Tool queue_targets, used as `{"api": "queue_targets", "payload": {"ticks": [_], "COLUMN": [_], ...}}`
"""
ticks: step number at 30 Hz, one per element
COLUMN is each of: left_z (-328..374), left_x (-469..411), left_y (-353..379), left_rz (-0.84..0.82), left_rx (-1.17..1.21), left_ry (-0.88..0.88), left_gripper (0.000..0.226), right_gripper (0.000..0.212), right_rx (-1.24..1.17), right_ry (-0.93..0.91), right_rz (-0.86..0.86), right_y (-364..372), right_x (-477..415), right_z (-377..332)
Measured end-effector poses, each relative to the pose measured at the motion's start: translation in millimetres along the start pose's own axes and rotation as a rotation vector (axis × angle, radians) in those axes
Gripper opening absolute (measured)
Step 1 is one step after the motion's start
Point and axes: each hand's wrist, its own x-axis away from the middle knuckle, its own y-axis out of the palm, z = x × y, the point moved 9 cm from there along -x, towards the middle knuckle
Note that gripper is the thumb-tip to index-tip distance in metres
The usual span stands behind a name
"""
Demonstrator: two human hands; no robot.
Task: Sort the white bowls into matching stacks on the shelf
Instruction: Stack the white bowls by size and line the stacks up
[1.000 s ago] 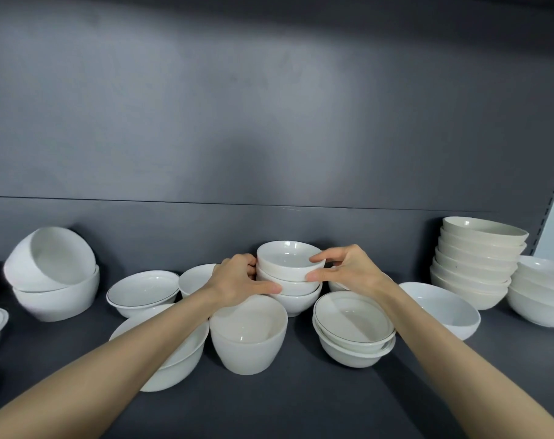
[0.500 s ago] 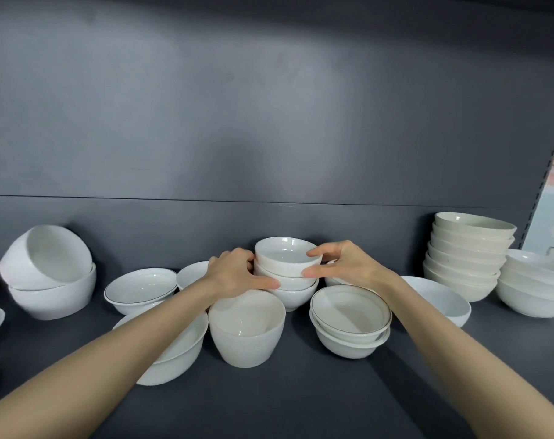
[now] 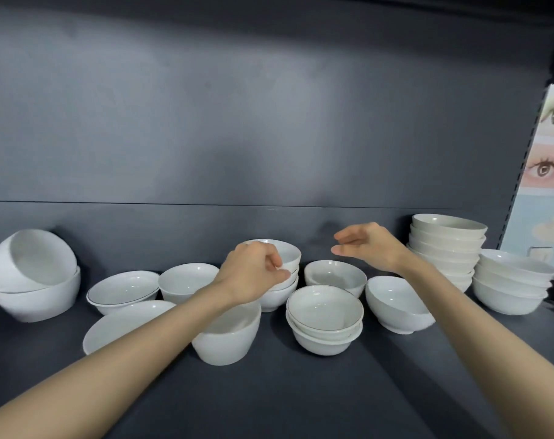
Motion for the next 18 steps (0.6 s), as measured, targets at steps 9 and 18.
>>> {"api": "queue_targets", "payload": {"ticks": [9, 18], "left_z": [43, 48], "left_x": [-13, -21], "left_y": [68, 96], "left_rz": [-0.049, -0.075], "left_rx": [-0.057, -0.257], "left_ry": [-0.027, -0.175], "left_gripper": [0.039, 0.044], "right_gripper": [0.041, 0.045], "right_rx": [0.048, 0.023], "right_ry": [0.021, 0.017], "right_rz": [-0.09, -0.29], "right_y": [-24, 1], "right_x": [-4, -24], "right_z": [61, 93]}}
